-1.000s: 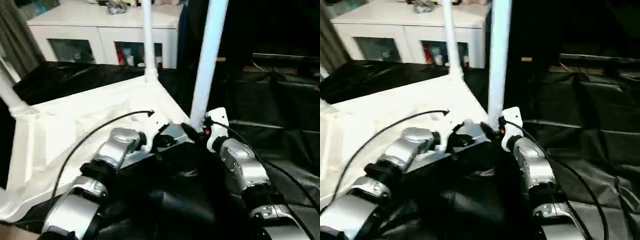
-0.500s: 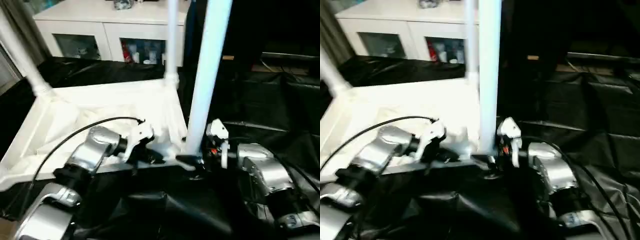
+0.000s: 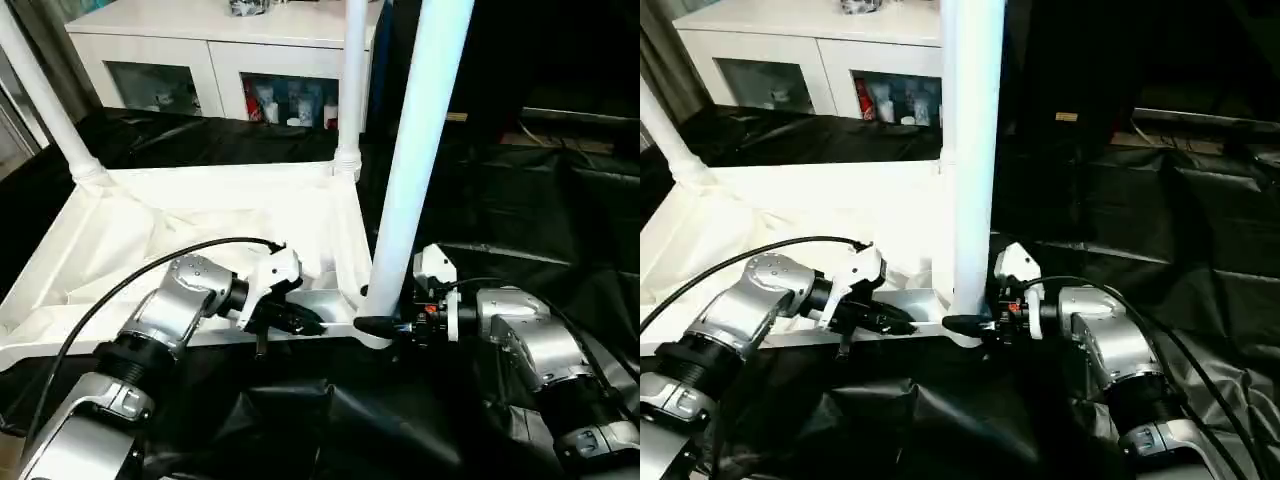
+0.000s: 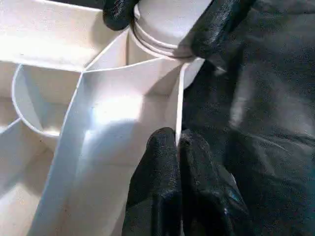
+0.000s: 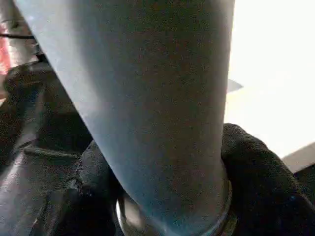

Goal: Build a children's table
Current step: Rotate leg to tighten

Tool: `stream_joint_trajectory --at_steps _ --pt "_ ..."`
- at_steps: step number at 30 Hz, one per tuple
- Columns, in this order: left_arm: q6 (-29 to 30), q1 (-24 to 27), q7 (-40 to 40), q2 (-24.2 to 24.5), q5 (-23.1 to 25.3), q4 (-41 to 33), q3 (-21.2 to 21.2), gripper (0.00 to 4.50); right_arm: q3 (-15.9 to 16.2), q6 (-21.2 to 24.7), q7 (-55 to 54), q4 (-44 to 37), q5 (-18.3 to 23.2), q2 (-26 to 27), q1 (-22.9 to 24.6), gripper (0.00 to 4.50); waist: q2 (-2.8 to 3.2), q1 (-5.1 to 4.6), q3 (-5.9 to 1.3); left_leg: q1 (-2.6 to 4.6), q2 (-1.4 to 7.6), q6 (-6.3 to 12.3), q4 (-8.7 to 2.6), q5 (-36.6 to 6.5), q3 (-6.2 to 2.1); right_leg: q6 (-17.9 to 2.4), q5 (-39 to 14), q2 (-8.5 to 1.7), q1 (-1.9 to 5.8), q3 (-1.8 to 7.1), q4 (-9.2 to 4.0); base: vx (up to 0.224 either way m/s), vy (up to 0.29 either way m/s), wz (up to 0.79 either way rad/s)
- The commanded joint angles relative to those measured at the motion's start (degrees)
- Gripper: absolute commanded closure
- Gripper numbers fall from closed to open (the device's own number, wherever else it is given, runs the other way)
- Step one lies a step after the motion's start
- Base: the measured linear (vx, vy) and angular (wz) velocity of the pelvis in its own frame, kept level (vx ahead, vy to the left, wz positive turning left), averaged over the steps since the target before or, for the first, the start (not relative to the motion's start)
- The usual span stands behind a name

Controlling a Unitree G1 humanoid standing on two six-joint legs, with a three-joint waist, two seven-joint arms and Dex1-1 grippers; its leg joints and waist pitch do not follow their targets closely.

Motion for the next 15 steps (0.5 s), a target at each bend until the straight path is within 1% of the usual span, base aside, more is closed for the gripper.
stream_joint_trajectory --at_steps 1,2,3,4,5,6,7,8,9,10,11,12,13,14,15 --pt "-0.2 -1.8 6.2 -2.1 -0.7 -0.1 3.6 4.50 -0.1 -1.0 -6.6 1.7 -1.6 3.2 0.9 1.88 -0.80 -0.02 -4.09 1.50 3.61 2.45 -4.03 -11.9 -1.70 -12.4 -14.7 -4.49 2.37 3.14 -3.89 0.000 0.000 0.00" --pt "-0.2 -2.3 8.5 -3.1 -0.4 0.8 4.1 4.50 -0.8 -1.0 -10.2 2.8 -2.1 4.3 0.7 1.89 -0.92 -0.17 -4.06 1.49 3.58 2.17 -4.12 -12.3 -1.70 -12.2 -15.2 -4.48 2.41 3.15 -4.03 0.000 0.000 0.00" --pt "-0.3 -3.3 12.4 -4.8 0.1 2.4 4.8 4.50 -2.1 -0.6 -16.1 4.7 -3.0 6.1 0.4 1.90 -0.81 -0.44 -3.97 1.51 3.49 1.50 -4.22 -12.9 -1.76 -11.9 -16.1 -4.41 2.35 3.12 -4.17 0.000 0.000 0.00" --pt "-0.2 -3.9 14.8 -5.9 0.3 3.4 5.3 4.50 -2.7 -1.0 -19.4 5.7 -3.6 7.2 0.4 1.90 -0.69 -0.78 -3.80 1.62 3.38 0.61 -4.37 -14.3 -1.81 -11.3 -17.9 -4.45 2.28 3.13 -4.61 0.000 0.000 0.00" --pt "0.4 -4.7 17.8 -7.4 0.6 4.6 5.7 4.50 -3.5 -1.4 -23.7 6.8 -4.1 8.8 0.3 1.90 -0.78 -0.75 -3.89 1.83 3.34 0.16 -4.35 -15.0 -1.88 -11.0 -18.9 -4.50 2.32 3.06 -4.67 0.000 0.000 0.00" --pt "1.0 -6.0 22.9 -10.3 1.2 6.8 6.2 4.50 -5.1 -1.9 -32.0 8.5 -4.9 11.9 0.0 1.90 -0.25 -0.87 -3.87 1.95 3.35 -0.54 -4.43 -15.7 -2.06 -10.6 -20.0 -4.59 2.25 3.14 -4.68 0.000 0.000 0.00" --pt "1.0 -6.0 22.9 -10.3 1.2 6.8 6.2 4.50 -5.1 -1.9 -32.0 8.5 -4.9 11.9 0.0 1.90 -0.45 -1.26 -3.68 1.97 3.24 -0.98 -4.56 -17.0 -1.94 -10.1 -20.7 -4.37 2.08 3.15 -5.09 0.000 0.000 0.00" --pt "1.4 -6.6 25.4 -12.2 1.3 7.9 6.3 4.50 -5.5 -2.1 -36.4 9.3 -5.6 13.6 -0.2 1.90 -0.62 -1.27 -3.82 2.00 3.19 -1.11 -4.55 -17.2 -2.09 -10.1 -20.7 -4.43 2.32 3.09 -4.97 0.000 0.000 0.00" --pt "1.5 -7.1 27.3 -13.8 1.2 8.7 6.4 4.50 -5.3 -2.1 -38.8 9.5 -6.3 15.0 -0.3 1.90 0.41 -1.38 -3.83 1.99 3.14 -1.05 -4.53 -17.1 -2.08 -10.2 -19.7 -4.40 2.23 3.20 -4.92 0.000 0.000 0.00" --pt "1.7 -7.4 28.9 -15.5 1.0 9.3 6.6 4.50 -4.9 -2.4 -40.3 9.4 -6.7 16.3 -0.3 1.90 -0.18 -1.72 -3.77 1.99 3.13 -0.91 -4.57 -17.6 -1.91 -10.2 -18.9 -4.17 2.19 3.19 -5.19 0.000 0.000 0.00" --pt "1.7 -7.7 30.3 -18.1 0.8 9.8 6.1 4.50 -3.4 -3.8 -40.7 8.9 -7.6 18.3 -0.3 1.90 0.30 -1.59 -3.85 2.08 3.07 -1.01 -4.52 -17.7 -2.05 -10.3 -18.6 -4.28 2.28 3.15 -5.05 0.000 0.000 0.00" --pt "1.6 -7.7 30.4 -18.5 0.9 9.8 5.9 4.50 -3.0 -4.2 -40.4 8.8 -7.8 18.6 -0.3 1.90 -0.18 -1.64 -3.86 2.01 3.04 -0.39 -4.53 -17.6 -1.99 -10.3 -18.1 -4.26 2.42 3.12 -5.16 0.000 0.000 0.00" --pt "1.5 -7.8 30.4 -18.8 1.0 9.8 5.6 4.50 -2.6 -4.7 -40.2 8.7 -8.1 18.8 -0.3 1.90 -0.02 -1.57 -3.98 1.82 2.94 0.48 -4.48 -16.7 -1.97 -10.1 -17.6 -4.27 2.67 3.10 -5.10 0.000 0.000 0.00" --pt "0.7 -8.0 30.1 -19.5 1.6 10.2 5.1 4.50 -2.6 -5.2 -38.5 8.4 -7.3 19.7 -0.3 1.55 0.00 -1.53 -4.00 1.81 2.94 1.34 -4.40 -16.1 -1.90 -10.1 -17.4 -4.27 2.64 3.14 -5.13 0.000 0.000 0.00" --pt "0.7 -8.0 30.1 -19.5 1.6 10.3 5.1 4.50 -2.6 -5.2 -38.4 8.4 -7.1 19.7 -0.3 1.55 0.05 -1.52 -4.01 1.77 2.92 1.73 -4.39 -15.8 -1.91 -10.0 -17.4 -4.27 2.67 3.14 -5.15 0.000 0.000 0.00"
